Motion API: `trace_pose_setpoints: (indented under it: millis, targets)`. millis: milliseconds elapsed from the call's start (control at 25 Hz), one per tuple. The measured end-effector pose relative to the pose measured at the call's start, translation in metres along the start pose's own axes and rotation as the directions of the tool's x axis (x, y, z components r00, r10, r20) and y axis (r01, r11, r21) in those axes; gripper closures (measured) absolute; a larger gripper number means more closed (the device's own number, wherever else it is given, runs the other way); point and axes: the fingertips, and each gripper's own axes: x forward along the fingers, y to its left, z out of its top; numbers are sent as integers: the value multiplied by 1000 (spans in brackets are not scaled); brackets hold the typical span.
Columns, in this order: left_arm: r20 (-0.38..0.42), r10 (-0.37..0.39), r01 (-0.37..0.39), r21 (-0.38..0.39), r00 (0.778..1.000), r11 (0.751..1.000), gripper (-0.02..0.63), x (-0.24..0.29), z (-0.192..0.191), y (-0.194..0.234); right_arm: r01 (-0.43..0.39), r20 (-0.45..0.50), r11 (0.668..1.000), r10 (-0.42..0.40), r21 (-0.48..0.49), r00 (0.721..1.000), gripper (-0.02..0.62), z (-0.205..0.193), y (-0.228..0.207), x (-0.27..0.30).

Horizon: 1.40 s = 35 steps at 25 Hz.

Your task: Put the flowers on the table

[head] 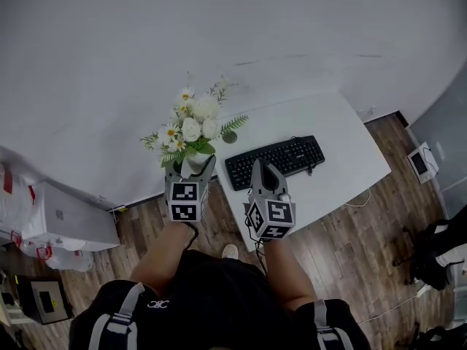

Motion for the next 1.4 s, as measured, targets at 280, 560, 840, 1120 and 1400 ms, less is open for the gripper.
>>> trace_pose_setpoints:
  millis: [280, 560, 840, 1120, 1400]
  targets:
    - [-8, -33, 33, 5, 999, 999, 256, 14, -18, -16, 16, -13, 1000, -16, 0, 1000, 591, -8, -18, -6]
    - [-4, -67, 68, 8, 998, 998, 256, -3, -24, -13, 9, -46, 1000, -9, 12, 999, 591, -11, 2, -25]
    - [27, -149, 148, 43, 989, 988, 256, 18, -10, -32, 123, -40, 992, -123, -1, 992, 591, 0, -24, -59]
    - [58, -223, 219, 76, 973, 973, 256, 37, -1, -41, 233, -23, 972, -232, 26, 972, 591, 12, -40, -103]
    - [76, -297, 282, 171, 952, 944, 256, 55, -9, -60, 356, -54, 934, -355, 8, 933, 591, 16, -58, -155]
